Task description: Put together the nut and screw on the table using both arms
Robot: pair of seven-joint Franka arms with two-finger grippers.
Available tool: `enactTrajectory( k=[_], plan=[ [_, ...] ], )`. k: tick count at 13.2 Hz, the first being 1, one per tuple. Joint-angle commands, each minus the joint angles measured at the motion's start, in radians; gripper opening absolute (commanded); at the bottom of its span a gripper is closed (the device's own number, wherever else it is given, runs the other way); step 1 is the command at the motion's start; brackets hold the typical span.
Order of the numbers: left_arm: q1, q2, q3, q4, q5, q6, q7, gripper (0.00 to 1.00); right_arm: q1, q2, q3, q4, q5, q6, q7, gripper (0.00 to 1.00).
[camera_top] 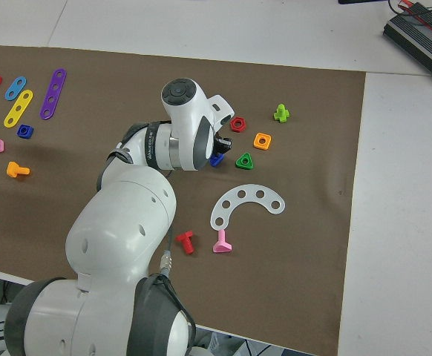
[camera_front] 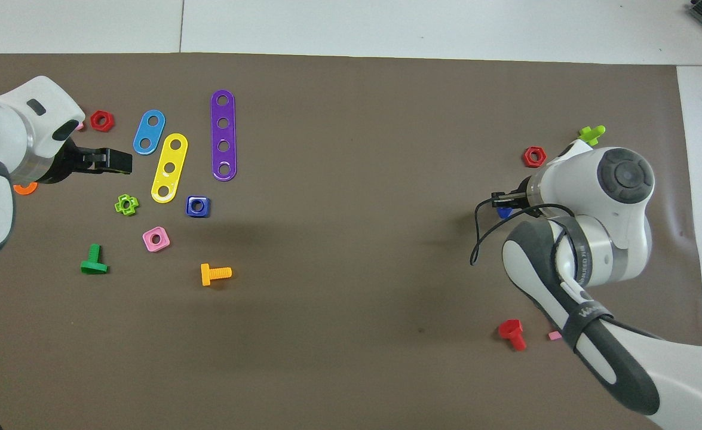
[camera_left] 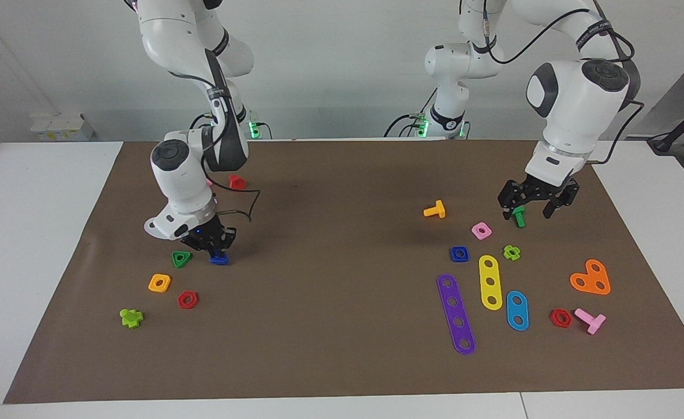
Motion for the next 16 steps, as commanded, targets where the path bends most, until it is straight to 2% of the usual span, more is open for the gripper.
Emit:
enactTrajectory(
  k=[1, 4, 6, 9, 12, 14, 16],
  plan=[
    [-0.037, 0.022, 0.011, -0.037, -0.007, 0.061, -0.028, 1.0, 0.101, -0.007, 0.004, 0.014, 0.002, -0.006, 0.174, 0.0],
    [-0.06, 0.005, 0.01, -0.173, -0.009, 0.199, -0.054, 0.97, 0.215, 0.007, 0.003, 0.039, -0.016, -0.006, 0.387, 0.0],
    [-0.079, 0.018, 0.01, -0.213, -0.014, 0.247, -0.063, 0.93, 0.264, 0.016, 0.003, 0.06, -0.016, -0.016, 0.436, 0.0],
    [-0.105, 0.041, 0.01, -0.279, -0.014, 0.346, -0.092, 0.92, 0.342, 0.073, 0.001, 0.129, -0.018, -0.05, 0.567, 0.0],
    [-0.129, 0.108, 0.011, -0.287, -0.014, 0.414, -0.091, 0.92, 0.411, 0.153, 0.001, 0.236, -0.048, -0.095, 0.693, 0.0],
    [-0.135, 0.136, 0.01, -0.29, -0.014, 0.425, -0.088, 0.88, 0.457, 0.225, 0.0, 0.342, -0.058, -0.138, 0.771, 0.0],
    [-0.135, 0.175, 0.01, -0.29, -0.014, 0.468, -0.08, 0.88, 0.456, 0.225, 0.001, 0.327, -0.078, -0.15, 0.777, 0.0]
  ],
)
